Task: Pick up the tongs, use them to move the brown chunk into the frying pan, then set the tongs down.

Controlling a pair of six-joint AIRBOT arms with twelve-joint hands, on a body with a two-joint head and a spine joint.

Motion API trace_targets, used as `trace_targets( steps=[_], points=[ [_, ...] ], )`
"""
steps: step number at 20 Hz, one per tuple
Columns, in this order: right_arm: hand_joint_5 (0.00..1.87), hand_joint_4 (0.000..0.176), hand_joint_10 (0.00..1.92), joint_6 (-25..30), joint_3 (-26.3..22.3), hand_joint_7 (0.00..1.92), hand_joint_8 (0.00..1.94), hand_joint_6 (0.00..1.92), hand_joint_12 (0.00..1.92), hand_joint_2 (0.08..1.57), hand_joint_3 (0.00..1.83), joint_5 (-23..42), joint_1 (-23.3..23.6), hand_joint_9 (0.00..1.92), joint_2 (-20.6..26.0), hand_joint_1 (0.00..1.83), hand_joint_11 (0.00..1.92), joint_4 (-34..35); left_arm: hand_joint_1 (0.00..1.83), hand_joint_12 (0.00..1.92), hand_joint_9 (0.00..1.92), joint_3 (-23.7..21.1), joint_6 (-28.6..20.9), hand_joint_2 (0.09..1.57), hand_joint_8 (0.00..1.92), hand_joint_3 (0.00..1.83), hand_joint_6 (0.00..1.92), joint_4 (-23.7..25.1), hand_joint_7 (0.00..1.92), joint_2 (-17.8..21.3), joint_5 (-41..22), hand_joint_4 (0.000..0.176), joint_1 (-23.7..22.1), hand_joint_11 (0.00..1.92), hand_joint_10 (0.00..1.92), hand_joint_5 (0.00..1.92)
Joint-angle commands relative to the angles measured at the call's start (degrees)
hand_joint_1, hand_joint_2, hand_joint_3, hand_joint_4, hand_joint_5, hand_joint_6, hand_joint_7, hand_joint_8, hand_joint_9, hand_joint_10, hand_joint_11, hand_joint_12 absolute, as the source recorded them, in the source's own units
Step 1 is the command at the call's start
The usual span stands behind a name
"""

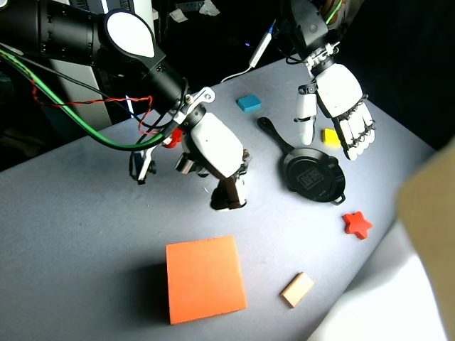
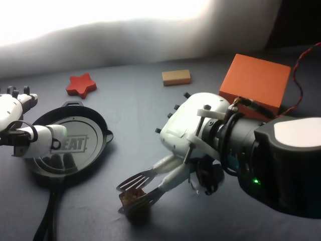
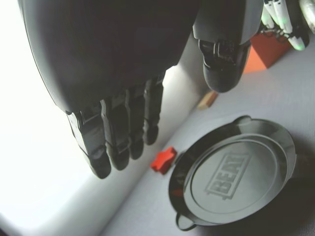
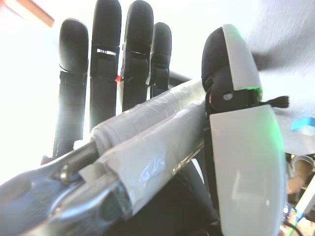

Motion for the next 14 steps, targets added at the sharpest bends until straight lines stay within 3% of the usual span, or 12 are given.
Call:
trace_targets(
  steps=[1,2,3,4,5,9,12,14],
  points=[
    [0.92,0.0,0.51,0.2,0.0,1.12,0.01,0.15,1.38,1.14,0.0,0.6,0.6,0.92,0.1,0.93,0.53,-3.8,0.0,0.22,0.13,0.0,0.0,1.28,0.0,0.0,0.01,3.5,0.16,0.5,-3.7,0.023,-0.4,0.0,0.0,0.14],
    [0.94,0.0,0.49,0.1,0.0,1.13,0.01,0.16,1.35,1.13,0.0,0.7,0.7,0.94,0.1,0.92,0.56,-3.8,0.0,0.22,0.13,0.0,0.0,1.28,0.0,0.0,0.01,3.5,0.16,0.5,-3.7,0.022,-0.4,0.0,0.0,0.13],
    [0.9,0.0,0.48,0.0,0.0,1.17,0.02,0.93,1.34,1.15,0.01,0.7,0.6,0.99,0.1,1.06,0.6,-3.8,0.0,0.22,0.13,0.0,0.0,1.28,0.0,0.0,0.0,3.5,0.16,0.5,-3.7,0.021,-0.3,0.0,0.0,0.13],
    [0.85,0.0,0.48,-0.1,0.0,1.2,0.03,1.14,1.34,1.18,0.01,0.7,0.5,1.01,0.1,1.07,0.6,-3.8,0.0,0.2,0.13,0.0,0.0,1.28,0.0,0.0,0.0,3.5,0.16,0.5,-3.7,0.022,-0.3,0.0,0.0,0.13],
    [0.84,0.0,0.5,-0.3,0.0,1.22,0.04,1.2,1.36,1.19,0.01,0.7,0.4,1.02,0.2,1.06,0.61,-3.8,0.0,0.2,0.13,0.1,0.0,1.28,0.0,0.0,0.0,3.5,0.16,0.5,-3.7,0.021,-0.3,0.0,0.0,0.13],
    [0.93,0.0,0.73,-1.1,0.0,1.34,0.07,1.07,1.48,1.14,0.0,1.2,0.4,1.06,0.6,1.1,0.66,-3.8,0.0,0.25,0.14,0.1,0.0,1.27,0.0,0.0,0.0,3.5,0.17,0.5,-3.8,0.029,-0.2,0.0,0.0,0.14],
    [0.93,0.0,0.68,-1.4,0.0,1.34,0.06,1.07,1.47,1.14,0.0,1.4,0.5,1.07,0.5,1.13,0.68,-3.8,0.0,0.25,0.15,0.1,0.0,1.28,0.0,0.0,0.0,3.5,0.18,0.5,-3.8,0.022,-0.2,0.0,0.01,0.14],
    [0.97,0.0,0.69,-1.6,0.0,1.38,0.06,1.02,1.49,1.13,0.0,1.5,0.6,1.1,0.5,1.14,0.7,-3.8,0.0,0.25,0.14,0.1,0.0,1.28,0.0,0.0,0.0,3.5,0.17,0.5,-3.8,0.028,-0.2,0.0,0.0,0.13]
  ],
)
